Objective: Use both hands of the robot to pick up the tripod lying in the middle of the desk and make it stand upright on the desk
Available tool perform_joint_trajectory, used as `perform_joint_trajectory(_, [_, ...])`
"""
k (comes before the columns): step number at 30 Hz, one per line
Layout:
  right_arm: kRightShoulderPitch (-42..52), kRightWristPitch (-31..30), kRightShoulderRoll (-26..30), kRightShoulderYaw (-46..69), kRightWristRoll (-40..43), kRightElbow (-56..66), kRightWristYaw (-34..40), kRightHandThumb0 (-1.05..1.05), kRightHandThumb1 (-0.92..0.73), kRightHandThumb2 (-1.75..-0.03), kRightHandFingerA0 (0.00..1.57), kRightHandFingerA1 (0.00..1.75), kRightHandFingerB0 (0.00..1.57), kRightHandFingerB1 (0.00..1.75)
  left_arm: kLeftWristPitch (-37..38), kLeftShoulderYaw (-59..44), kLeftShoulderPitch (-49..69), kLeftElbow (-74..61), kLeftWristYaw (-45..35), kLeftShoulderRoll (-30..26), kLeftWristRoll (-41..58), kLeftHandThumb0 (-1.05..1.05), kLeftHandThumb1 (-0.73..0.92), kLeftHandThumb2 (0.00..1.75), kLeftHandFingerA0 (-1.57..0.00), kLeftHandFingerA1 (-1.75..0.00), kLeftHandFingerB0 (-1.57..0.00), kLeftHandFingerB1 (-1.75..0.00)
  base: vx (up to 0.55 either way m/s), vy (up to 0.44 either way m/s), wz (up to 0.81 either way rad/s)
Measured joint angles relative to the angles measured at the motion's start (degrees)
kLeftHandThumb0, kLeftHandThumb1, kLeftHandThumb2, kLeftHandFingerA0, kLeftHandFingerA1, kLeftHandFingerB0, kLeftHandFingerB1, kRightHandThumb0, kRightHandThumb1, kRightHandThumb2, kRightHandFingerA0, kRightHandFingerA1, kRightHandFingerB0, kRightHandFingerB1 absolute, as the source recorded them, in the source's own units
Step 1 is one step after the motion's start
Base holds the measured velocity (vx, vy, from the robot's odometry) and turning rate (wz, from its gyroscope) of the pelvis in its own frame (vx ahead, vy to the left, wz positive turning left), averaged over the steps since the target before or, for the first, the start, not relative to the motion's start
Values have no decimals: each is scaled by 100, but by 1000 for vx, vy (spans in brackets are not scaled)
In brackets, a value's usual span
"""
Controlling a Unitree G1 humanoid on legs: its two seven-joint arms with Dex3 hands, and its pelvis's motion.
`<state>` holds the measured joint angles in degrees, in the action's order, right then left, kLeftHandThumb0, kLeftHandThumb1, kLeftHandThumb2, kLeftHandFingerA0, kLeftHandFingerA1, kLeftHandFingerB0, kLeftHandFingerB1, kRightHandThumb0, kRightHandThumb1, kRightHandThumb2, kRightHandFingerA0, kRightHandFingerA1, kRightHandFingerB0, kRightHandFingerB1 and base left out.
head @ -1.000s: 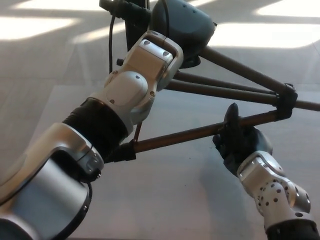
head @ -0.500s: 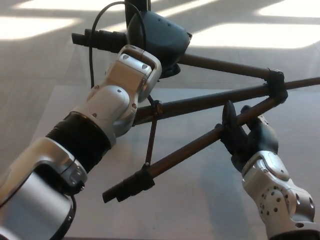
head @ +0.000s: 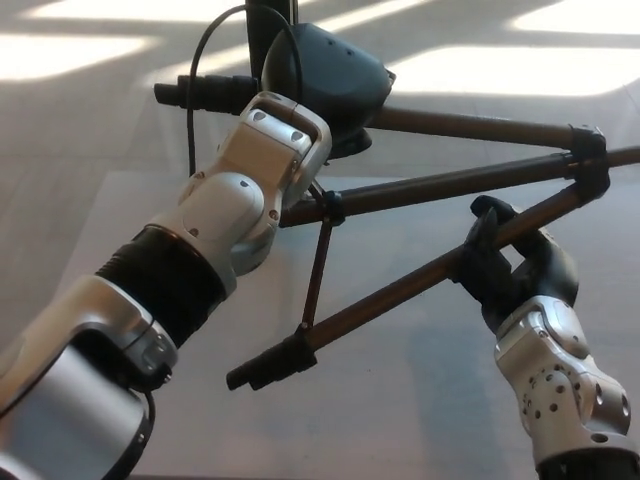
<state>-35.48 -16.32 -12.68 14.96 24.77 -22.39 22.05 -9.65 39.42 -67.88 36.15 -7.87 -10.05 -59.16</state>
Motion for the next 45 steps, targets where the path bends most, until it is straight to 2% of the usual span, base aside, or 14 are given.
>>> perform_joint_trajectory(12, [-386, -572, 309, 184, 9, 317, 350, -30, -42, -132, 106, 175, 84, 166, 54, -56, 78, -155, 46, -110, 62, -28, 62, 75, -91, -146, -79, -87, 0, 0, 0])
perform_joint_trajectory(14, [-490, -790, 569, 117, -14, 338, 339, -30, -34, -142, 106, 175, 83, 166, 49, -151, 117, -184, 61, -98, 107, -27, 64, 80, -88, -137, -78, -87, 0, 0, 0])
perform_joint_trajectory(15, [-526, -866, 669, 87, -15, 338, 324, -30, -38, -123, 133, 150, 108, 136, 46, -189, 126, -187, 66, -88, 121, -25, 64, 81, -90, -129, -79, -83, 0, 0, 0])
perform_joint_trajectory(16, [-587, -994, 820, 31, -21, 342, 295, -20, -31, -141, 105, 175, 85, 166, 43, -246, 140, -195, 74, -69, 146, -23, 67, 83, -79, -90, -72, -76, 0, 0, 0])
perform_joint_trajectory(21, [-847, -1395, 1515, -396, -105, 353, 64, -25, -36, -130, 106, 175, 93, 152, -22, -481, 181, -190, 163, 35, 250, -26, 61, 74, -92, -128, -78, -89, 0, 0, 0])
perform_joint_trajectory(24, [-1135, -1691, 1990, -718, -188, 342, -121, -25, -38, -132, 103, 174, 95, 146, -76, -630, 191, -170, 257, 79, 324, -23, 61, 75, -90, -113, -79, -87, 0, 0, 0])
perform_joint_trajectory(25, [-1210, -1760, 2088, -789, -202, 342, -164, -44, -82, -94, 103, 172, 94, 140, -85, -661, 195, -168, 277, 84, 340, -22, 59, 77, -91, -123, -81, -91, 0, 0, 0])
perform_joint_trajectory(26, [-1350, -1902, 2270, -922, -224, 342, -254, -38, -83, -96, 110, 174, 94, 144, -95, -707, 210, -165, 318, 85, 373, -23, 57, 78, -93, -126, -83, -95, 0, 0, 0])
perform_joint_trajectory(27, [-1439, -1988, 2403, -1037, -243, 347, -335, -28, -64, -112, 101, 174, 88, 144, -108, -739, 229, -163, 353, 85, 396, -20, 58, 77, -91, -119, -81, -92, 0, 0, 0])
perform_joint_trajectory(28, [-1499, -2045, 2520, -1155, -261, 360, -410, -28, -52, -115, 129, 143, 100, 123, -117, -766, 247, -164, 381, 85, 419, -21, 55, 75, -93, -122, -81, -90, 0, 0, 0])
perform_joint_trajectory(30, [-1613, -2163, 2766, -1446, -307, 373, -577, -18, -48, -111, 99, 175, 84, 149, -124, -815, 304, -166, 449, 84, 458, -20, 56, 76, -92, -117, -80, -87, 0, 0, 0])
perform_joint_trajectory(39, [-1719, -2167, 3482, -2391, -626, 382, -1248, -33, -60, -96, 94, 164, 83, 140, -182, -942, 620, -295, 560, 50, 626, -19, 55, 73, -88, -163, -77, -133, 0, 0, 0])
perform_joint_trajectory(43, [-1754, -2147, 3645, -2757, -841, 430, -1421, -23, -42, -126, 88, 157, 86, 132, -211, -967, 777, -403, 591, 19, 654, -20, 56, 70, -88, -139, -80, -107, 0, 0, 0])
perform_joint_trajectory(45, [-1802, -2148, 3688, -2895, -912, 481, -1456, -24, -47, -120, 83, 156, 81, 129, -238, -1004, 855, -459, 605, -6, 664, -20, 57, 71, -85, -158, -78, -116, 0, 0, 0])
